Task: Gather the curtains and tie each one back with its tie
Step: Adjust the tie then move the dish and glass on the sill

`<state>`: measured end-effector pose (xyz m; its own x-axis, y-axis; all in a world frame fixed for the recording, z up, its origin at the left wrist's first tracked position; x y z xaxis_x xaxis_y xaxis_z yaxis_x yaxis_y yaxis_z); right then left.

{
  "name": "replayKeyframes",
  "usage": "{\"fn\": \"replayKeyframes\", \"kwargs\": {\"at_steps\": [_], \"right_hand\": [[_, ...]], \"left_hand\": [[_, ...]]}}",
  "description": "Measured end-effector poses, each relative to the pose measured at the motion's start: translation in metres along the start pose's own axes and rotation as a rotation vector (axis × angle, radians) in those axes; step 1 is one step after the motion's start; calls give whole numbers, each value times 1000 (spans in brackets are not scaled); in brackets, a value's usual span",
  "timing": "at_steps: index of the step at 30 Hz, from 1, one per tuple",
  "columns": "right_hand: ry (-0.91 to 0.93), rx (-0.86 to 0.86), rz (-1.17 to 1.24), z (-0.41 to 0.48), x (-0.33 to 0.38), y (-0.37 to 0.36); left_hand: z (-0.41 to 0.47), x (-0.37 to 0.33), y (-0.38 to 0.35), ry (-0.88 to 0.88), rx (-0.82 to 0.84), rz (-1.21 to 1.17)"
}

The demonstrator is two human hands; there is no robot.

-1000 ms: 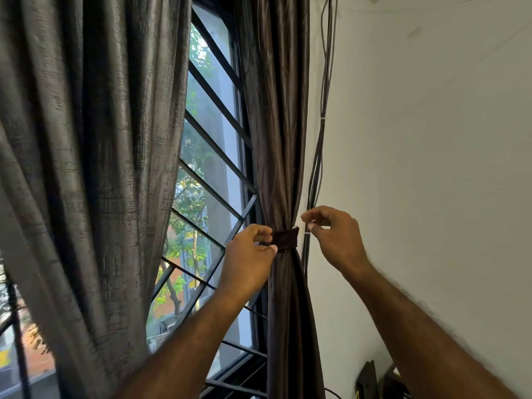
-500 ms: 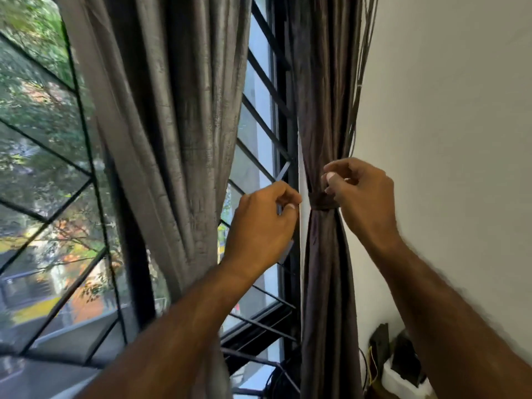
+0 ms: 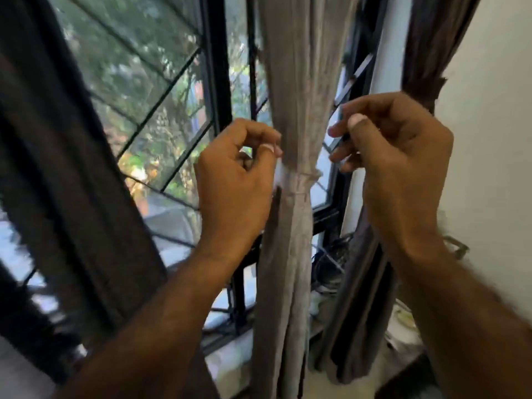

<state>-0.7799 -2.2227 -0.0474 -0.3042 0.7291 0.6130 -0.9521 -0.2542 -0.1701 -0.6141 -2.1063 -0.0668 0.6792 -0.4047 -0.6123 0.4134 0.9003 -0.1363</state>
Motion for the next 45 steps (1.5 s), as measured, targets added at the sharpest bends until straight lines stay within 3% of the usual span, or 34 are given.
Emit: {"fn": "replayKeyframes", "kwargs": {"at_steps": [7, 17, 29, 36, 45], "right_hand": [[-289, 142, -47, -107, -94, -50], [-677, 356, -133, -262, -273, -78], [-1109, 700, -417, -591, -555, -117], [-1111, 829, -554, -698, -657, -157], [-961, 938, -658, -732, -707, -194]], "left_hand": [[-83, 124, 63, 399, -18, 154], [-233, 321, 117, 803, -174, 368], [-482, 587, 236, 1196, -432, 621], [-586, 686, 291, 1456, -477, 692], [-581, 750, 292, 1273, -183, 766]]}}
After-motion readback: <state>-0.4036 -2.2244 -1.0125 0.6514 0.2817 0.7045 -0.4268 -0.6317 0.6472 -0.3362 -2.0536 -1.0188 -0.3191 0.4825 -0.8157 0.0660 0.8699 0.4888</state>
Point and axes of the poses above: each hand's wrist, its own z-axis towards the middle knuckle, its own y-axis out of the back of the hand, x = y × z, the point moved 10 cm from there along z, towards the middle knuckle, and after that the axes turned 7 degrees about -x, right-handed, at the moved point
